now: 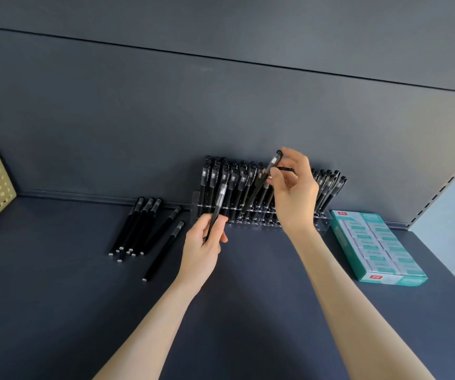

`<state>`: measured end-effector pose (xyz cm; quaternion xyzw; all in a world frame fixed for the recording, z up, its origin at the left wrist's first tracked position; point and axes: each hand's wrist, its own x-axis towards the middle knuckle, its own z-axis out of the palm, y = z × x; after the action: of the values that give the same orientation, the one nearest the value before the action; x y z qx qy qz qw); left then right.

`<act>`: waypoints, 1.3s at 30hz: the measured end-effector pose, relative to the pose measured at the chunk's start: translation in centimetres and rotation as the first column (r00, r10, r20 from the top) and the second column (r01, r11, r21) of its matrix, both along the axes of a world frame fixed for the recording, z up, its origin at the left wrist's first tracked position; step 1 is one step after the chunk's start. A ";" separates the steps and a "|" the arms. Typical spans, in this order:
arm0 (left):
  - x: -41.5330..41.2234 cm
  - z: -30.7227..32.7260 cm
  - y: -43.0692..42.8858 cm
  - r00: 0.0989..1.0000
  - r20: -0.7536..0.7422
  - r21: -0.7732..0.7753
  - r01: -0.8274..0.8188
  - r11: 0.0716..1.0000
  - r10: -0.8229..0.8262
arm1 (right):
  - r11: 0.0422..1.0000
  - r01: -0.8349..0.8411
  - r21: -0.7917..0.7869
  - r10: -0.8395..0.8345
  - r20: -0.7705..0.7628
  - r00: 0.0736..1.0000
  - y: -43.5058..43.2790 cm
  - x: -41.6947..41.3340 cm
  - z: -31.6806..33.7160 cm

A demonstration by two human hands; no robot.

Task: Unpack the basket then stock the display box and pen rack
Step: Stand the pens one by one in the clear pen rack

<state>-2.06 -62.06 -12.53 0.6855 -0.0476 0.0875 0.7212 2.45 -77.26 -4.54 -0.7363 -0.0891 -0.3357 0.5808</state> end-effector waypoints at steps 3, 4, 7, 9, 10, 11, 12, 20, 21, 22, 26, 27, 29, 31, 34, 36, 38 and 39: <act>0.0 0.0 0.0 1.000 -0.011 -0.006 0.000 1.000 0.000 | 0.997 0.046 -0.056 -0.044 0.043 0.998 0.3 0.3 -0.2; 0.0 0.1 0.0 1.000 -0.017 -0.007 -0.001 1.000 0.001 | 0.997 0.050 -0.063 -0.047 0.049 0.998 0.3 0.5 -0.3; 0.0 0.2 -0.1 0.999 -0.028 -0.014 -0.020 1.000 0.019 | 0.995 0.040 -0.092 -0.035 0.056 0.998 0.4 1.0 -1.1; -0.1 0.3 -0.1 0.999 -0.019 -0.009 -0.035 0.999 0.035 | 0.990 0.050 -0.131 -0.043 0.059 0.997 0.4 1.3 -1.5; -0.1 0.3 -0.1 0.999 -0.018 -0.006 -0.039 0.999 0.039 | 0.987 0.057 -0.152 -0.048 0.061 0.997 0.4 1.4 -1.7; 0.0 0.3 -0.1 0.999 -0.019 -0.004 -0.041 0.999 0.041 | 0.982 0.063 -0.178 -0.052 0.068 0.996 0.5 1.5 -1.9; -0.1 0.3 -0.1 0.999 -0.021 -0.007 -0.041 0.999 0.041 | 0.975 0.071 -0.213 -0.055 0.080 0.995 0.5 1.5 -2.1; -0.1 0.5 -0.2 0.997 -0.083 -0.087 -0.007 0.996 -0.001 | 0.941 0.097 -0.324 -0.096 0.020 0.995 0.8 1.6 -2.7; -0.1 0.6 -0.2 0.996 -0.084 -0.087 0.002 0.996 -0.009 | 0.937 0.100 -0.333 -0.102 0.013 0.995 0.8 1.6 -2.5; -0.2 0.6 -0.2 0.997 -0.081 -0.083 0.007 0.997 -0.014 | 0.935 0.101 -0.339 -0.105 0.006 0.994 0.8 1.6 -2.4; -0.3 0.6 -0.2 0.998 -0.058 -0.070 0.020 0.997 -0.025 | 0.925 0.095 -0.367 -0.108 -0.016 0.994 0.8 1.6 -2.1; -0.3 0.6 -0.2 0.998 -0.052 -0.067 0.023 0.997 -0.027 | 0.921 0.092 -0.378 -0.109 -0.023 0.994 0.9 1.6 -2.0; -0.4 0.6 -0.2 0.999 -0.043 -0.056 0.026 0.998 -0.028 | 0.913 0.083 -0.399 -0.108 -0.041 0.993 0.8 1.6 -2.1; -0.5 0.7 -0.2 0.999 -0.043 -0.057 0.026 0.998 -0.029 | 0.911 0.075 -0.405 -0.107 -0.058 0.993 0.8 1.4 -2.4; -0.5 0.9 -0.2 0.997 -0.072 -0.073 0.032 0.997 -0.038 | 0.920 0.086 -0.383 -0.115 -0.052 0.992 0.8 0.8 -2.6; -0.5 0.9 -0.3 0.995 -0.082 -0.079 0.056 0.995 -0.063 | 0.946 0.085 -0.313 -0.097 -0.026 0.995 0.8 0.1 -2.6; -0.6 0.8 -0.4 0.993 -0.058 -0.068 0.103 0.992 -0.107 | 0.984 -0.005 -0.179 -0.007 -0.066 0.998 0.8 -0.8 -2.5; -0.6 0.8 -0.5 0.991 -0.040 -0.056 0.125 0.991 -0.127 | 0.990 -0.081 -0.111 0.066 -0.129 0.989 0.8 -1.3 -2.5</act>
<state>-2.70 -62.52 -11.71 0.6632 -0.0726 0.0281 0.7444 1.15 -76.45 -7.01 -0.7847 -0.0990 -0.2614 0.5534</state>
